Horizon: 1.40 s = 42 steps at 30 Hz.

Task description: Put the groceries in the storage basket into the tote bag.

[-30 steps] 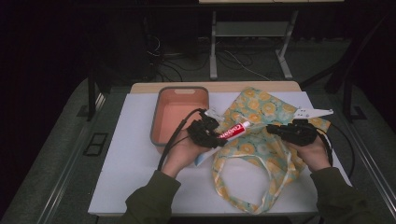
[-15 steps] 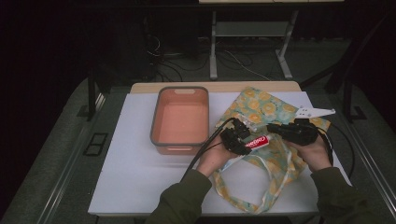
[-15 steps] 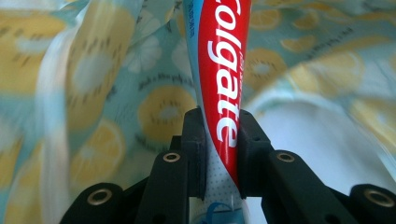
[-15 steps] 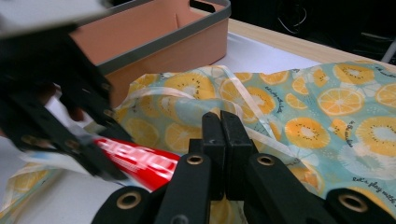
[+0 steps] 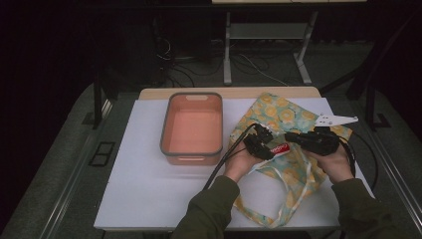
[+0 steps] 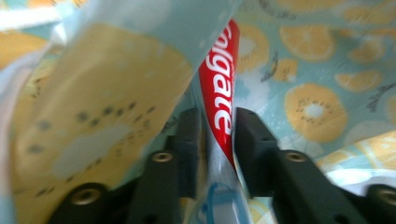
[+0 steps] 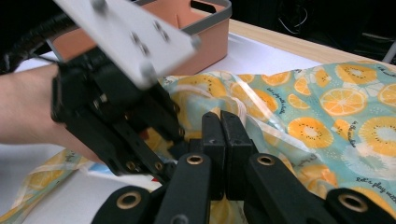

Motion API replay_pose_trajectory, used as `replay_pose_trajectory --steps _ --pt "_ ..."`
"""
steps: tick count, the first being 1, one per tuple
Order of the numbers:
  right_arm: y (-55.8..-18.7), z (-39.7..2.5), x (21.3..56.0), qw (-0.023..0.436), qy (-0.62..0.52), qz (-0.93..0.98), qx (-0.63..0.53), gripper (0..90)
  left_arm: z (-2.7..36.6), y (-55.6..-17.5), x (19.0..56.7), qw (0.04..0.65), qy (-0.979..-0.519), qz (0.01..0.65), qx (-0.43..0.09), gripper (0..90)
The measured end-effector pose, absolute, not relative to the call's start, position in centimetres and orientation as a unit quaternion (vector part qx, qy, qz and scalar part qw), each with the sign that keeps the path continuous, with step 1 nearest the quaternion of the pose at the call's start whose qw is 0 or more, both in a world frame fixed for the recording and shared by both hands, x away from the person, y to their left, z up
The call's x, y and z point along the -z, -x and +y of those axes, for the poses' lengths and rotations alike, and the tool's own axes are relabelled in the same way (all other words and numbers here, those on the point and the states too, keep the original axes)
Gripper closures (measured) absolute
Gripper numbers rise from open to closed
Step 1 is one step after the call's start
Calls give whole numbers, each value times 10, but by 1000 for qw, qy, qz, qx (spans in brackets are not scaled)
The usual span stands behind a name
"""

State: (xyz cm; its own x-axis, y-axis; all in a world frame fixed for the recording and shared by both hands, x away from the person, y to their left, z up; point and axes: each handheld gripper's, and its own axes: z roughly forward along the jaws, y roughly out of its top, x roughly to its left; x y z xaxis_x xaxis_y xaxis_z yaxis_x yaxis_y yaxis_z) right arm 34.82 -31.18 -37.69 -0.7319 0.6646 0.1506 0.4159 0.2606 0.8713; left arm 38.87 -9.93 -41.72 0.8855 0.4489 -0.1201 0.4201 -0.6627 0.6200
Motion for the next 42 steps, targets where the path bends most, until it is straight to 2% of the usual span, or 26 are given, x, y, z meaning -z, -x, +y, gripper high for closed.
replay_pose_trajectory --steps 2,7,11,17,23,27,29,36,42 --pt "-348 -312 377 124 -345 784 -501 892 -92 -385 410 340 -909 240 -34 551" --pt "-348 -312 377 125 -346 784 -500 893 -68 -368 398 356 -902 238 -51 435" --pt "-348 -311 378 126 -346 786 -497 893 -48 -348 393 366 -898 237 -65 394" --pt "-348 -311 379 126 -347 786 -495 893 -27 -324 402 365 -901 228 -63 385" --pt "-349 -308 381 123 -347 790 -491 892 -28 -326 421 357 -903 227 -73 287" --pt "-349 -308 382 123 -345 791 -490 892 -34 -333 430 351 -904 230 -76 290" --pt "-349 -308 382 123 -345 791 -491 893 -36 -335 433 350 -905 228 -75 348" --pt "-349 -309 382 122 -345 790 -492 893 -43 -337 440 336 -909 234 -72 414" --pt "-349 -308 381 122 -345 790 -492 893 -44 -338 432 342 -907 234 -74 554"
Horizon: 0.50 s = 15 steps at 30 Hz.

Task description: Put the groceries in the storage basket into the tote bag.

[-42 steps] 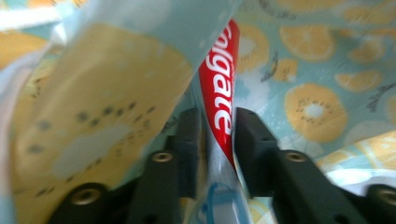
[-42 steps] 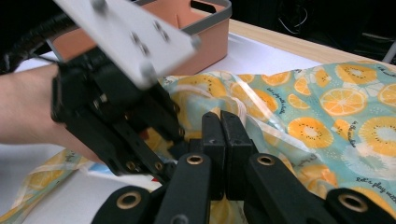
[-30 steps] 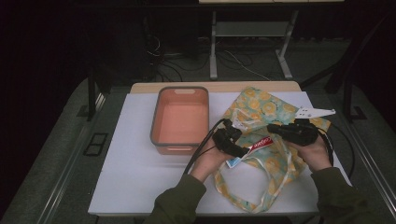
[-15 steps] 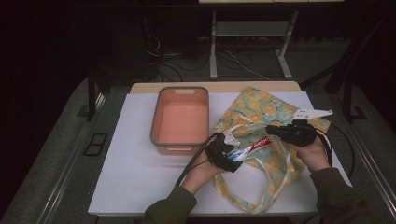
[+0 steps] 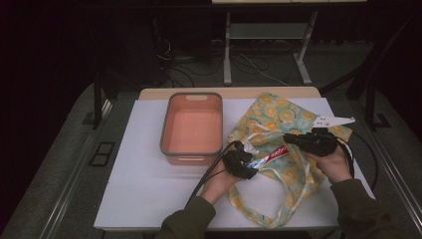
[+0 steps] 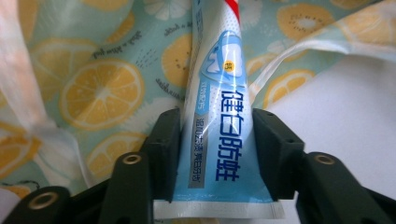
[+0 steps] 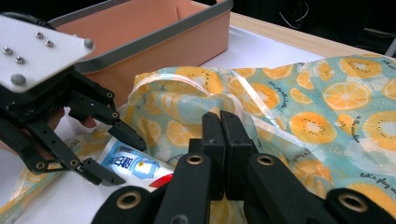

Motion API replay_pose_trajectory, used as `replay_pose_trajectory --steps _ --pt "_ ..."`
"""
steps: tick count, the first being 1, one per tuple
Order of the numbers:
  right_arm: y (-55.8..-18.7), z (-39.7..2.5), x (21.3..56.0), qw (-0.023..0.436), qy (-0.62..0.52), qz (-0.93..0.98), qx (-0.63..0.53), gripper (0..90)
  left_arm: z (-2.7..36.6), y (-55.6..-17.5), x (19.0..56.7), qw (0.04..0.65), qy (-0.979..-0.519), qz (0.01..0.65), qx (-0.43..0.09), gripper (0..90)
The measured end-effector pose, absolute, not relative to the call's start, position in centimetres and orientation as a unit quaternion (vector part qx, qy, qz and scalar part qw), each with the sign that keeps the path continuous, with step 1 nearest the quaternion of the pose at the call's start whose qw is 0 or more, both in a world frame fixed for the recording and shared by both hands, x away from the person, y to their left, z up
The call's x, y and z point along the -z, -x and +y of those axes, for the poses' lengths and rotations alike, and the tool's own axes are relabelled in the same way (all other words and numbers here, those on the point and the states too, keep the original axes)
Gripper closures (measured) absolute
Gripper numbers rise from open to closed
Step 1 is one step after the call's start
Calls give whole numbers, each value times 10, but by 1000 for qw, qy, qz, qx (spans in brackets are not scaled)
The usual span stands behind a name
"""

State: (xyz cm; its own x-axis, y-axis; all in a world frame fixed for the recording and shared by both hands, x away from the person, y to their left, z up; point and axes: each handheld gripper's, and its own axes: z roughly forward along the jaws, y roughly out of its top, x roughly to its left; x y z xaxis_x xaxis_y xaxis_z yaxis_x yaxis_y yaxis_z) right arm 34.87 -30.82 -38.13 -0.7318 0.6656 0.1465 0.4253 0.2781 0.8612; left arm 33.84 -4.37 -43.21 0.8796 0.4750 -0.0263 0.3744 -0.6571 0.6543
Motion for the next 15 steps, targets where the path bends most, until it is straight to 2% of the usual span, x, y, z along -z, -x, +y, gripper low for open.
replay_pose_trajectory --steps 6,15 --pt "-349 -307 381 123 -343 791 -492 893 -55 -343 424 348 -902 244 -73 631" --pt "-348 -305 380 121 -340 791 -494 893 -100 -370 415 351 -900 246 -83 650"
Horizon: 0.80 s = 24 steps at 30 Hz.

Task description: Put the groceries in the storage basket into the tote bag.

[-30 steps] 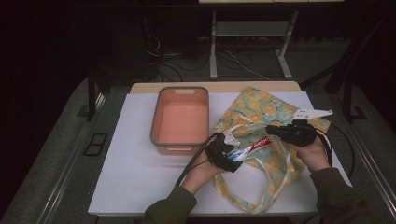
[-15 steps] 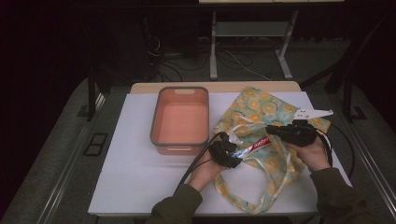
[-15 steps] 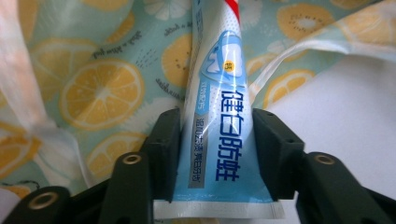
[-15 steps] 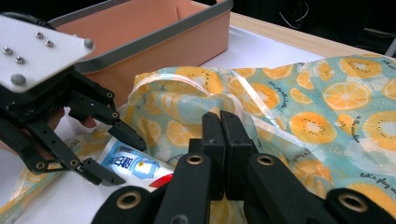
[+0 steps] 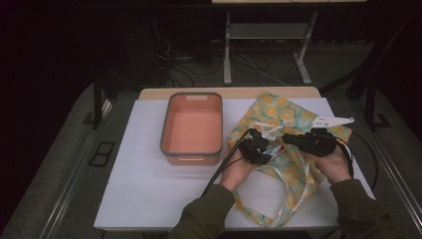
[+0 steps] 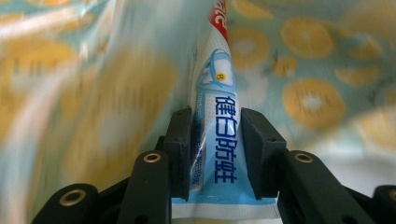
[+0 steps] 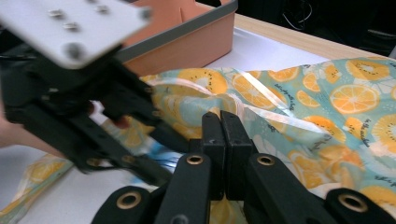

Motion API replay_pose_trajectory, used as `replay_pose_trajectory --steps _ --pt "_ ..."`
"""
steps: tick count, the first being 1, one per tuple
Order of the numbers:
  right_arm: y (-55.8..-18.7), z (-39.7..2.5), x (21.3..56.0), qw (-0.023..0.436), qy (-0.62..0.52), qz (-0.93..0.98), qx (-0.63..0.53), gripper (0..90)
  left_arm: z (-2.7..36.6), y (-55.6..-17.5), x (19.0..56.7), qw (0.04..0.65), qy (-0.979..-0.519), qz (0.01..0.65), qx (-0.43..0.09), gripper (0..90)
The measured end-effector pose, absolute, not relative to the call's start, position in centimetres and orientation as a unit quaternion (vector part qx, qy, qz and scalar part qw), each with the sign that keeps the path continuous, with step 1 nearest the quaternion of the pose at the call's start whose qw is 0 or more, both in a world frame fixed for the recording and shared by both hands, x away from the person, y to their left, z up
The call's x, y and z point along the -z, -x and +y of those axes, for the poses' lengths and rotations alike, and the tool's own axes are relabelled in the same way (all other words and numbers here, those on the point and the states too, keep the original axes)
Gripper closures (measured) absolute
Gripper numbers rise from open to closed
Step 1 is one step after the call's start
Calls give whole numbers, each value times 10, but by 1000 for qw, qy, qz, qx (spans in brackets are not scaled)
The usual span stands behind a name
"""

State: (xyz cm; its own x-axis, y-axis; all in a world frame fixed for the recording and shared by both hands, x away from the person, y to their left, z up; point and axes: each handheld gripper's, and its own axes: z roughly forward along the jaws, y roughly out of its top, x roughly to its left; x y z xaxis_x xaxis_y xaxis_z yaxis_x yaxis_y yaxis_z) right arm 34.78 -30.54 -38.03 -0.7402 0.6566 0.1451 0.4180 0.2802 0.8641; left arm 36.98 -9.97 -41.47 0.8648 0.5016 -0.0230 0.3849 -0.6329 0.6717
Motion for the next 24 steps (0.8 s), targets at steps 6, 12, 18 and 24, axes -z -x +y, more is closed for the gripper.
replay_pose_trajectory --steps 6,12,18,24 --pt "-347 -308 379 120 -339 789 -498 893 -121 -384 423 353 -895 257 -87 633" --pt "-347 -311 379 121 -341 788 -498 893 -109 -375 420 370 -888 259 -88 510" --pt "-346 -310 379 122 -341 789 -496 893 -80 -355 402 394 -877 258 -90 415" --pt "-343 -309 380 118 -338 793 -494 893 -50 -331 395 413 -873 248 -74 392"
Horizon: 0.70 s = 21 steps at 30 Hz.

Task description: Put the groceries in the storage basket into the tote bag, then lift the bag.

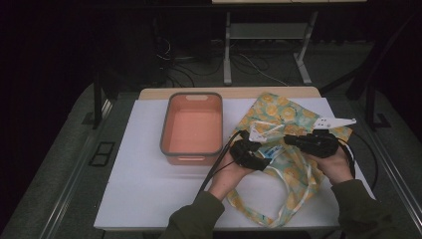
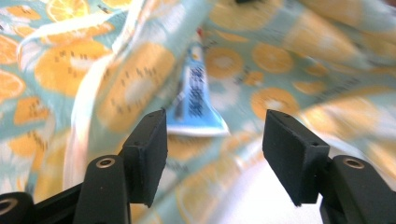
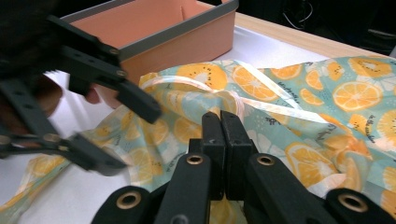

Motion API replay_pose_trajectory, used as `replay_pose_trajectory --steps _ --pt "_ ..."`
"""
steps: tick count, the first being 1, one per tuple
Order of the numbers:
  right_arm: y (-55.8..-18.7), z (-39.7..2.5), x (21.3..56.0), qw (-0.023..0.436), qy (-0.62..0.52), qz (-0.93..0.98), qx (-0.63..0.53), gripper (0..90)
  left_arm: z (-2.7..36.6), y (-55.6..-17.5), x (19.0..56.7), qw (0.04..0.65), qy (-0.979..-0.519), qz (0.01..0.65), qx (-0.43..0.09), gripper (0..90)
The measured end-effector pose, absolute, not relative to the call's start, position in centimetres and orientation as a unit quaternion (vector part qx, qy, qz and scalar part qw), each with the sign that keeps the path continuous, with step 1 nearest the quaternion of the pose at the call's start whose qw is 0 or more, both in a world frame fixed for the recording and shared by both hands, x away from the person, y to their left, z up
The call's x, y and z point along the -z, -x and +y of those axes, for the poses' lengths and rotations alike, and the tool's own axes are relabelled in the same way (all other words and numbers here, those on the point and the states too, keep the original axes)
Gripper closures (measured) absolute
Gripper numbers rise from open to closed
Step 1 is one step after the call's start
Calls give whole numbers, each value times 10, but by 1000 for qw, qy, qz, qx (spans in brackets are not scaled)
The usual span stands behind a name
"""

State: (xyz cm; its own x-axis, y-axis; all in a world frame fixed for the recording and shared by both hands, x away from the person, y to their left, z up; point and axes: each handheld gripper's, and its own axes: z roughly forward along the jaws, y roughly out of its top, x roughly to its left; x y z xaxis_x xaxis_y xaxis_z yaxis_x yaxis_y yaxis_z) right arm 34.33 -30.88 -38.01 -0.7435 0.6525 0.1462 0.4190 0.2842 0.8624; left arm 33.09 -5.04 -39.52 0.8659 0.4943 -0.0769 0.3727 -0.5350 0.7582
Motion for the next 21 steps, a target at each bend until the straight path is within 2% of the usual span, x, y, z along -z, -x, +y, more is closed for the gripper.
replay_pose_trajectory --steps 11,21 --pt "-318 -303 381 99 -309 813 -484 892 -4 -304 403 418 -871 249 -64 380" --pt "-303 -296 405 78 -298 845 -438 891 20 -292 416 396 -878 258 -72 377"
